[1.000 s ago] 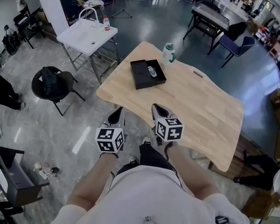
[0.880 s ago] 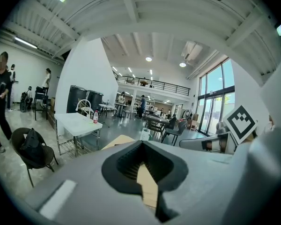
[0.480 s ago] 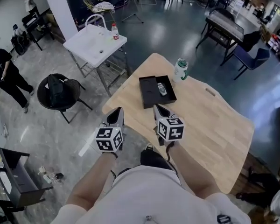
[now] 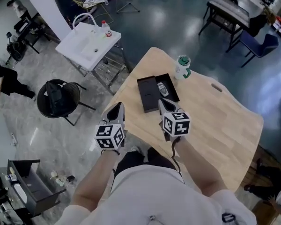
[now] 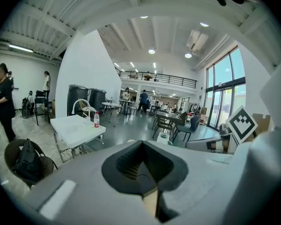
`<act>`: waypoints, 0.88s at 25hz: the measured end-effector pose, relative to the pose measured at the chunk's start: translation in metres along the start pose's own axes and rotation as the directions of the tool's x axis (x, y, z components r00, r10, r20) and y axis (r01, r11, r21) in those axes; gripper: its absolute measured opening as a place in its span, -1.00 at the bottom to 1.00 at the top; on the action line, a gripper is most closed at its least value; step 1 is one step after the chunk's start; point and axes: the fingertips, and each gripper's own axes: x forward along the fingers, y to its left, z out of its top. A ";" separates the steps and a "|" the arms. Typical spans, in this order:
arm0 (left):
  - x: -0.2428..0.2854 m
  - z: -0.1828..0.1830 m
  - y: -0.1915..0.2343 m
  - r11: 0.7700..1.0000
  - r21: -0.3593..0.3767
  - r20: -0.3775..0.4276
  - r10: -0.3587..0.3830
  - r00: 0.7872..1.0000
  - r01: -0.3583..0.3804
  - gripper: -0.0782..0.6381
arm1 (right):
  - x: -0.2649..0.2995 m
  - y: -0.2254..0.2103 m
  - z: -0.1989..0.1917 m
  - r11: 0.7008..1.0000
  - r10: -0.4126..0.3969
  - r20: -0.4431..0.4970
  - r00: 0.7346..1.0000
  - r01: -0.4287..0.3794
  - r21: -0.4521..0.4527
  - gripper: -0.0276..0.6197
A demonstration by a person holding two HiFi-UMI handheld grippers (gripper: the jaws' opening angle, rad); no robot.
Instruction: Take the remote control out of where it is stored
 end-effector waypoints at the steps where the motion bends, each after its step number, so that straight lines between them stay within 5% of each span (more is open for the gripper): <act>1: 0.007 -0.001 0.002 1.000 0.001 -0.010 -0.011 1.000 0.011 -0.78 | 0.004 -0.005 0.000 1.000 -0.012 -0.003 1.000 0.012 0.008 -0.83; 13: 0.072 -0.015 0.010 0.987 -0.010 -0.093 -0.160 0.983 0.160 -0.78 | 0.035 -0.039 0.011 0.989 -0.137 -0.007 0.991 0.137 0.052 -0.83; 22: 0.100 -0.033 0.036 0.990 -0.034 -0.136 -0.140 0.981 0.136 -0.78 | 0.086 -0.076 -0.015 0.993 -0.115 -0.133 0.984 0.117 0.007 -0.76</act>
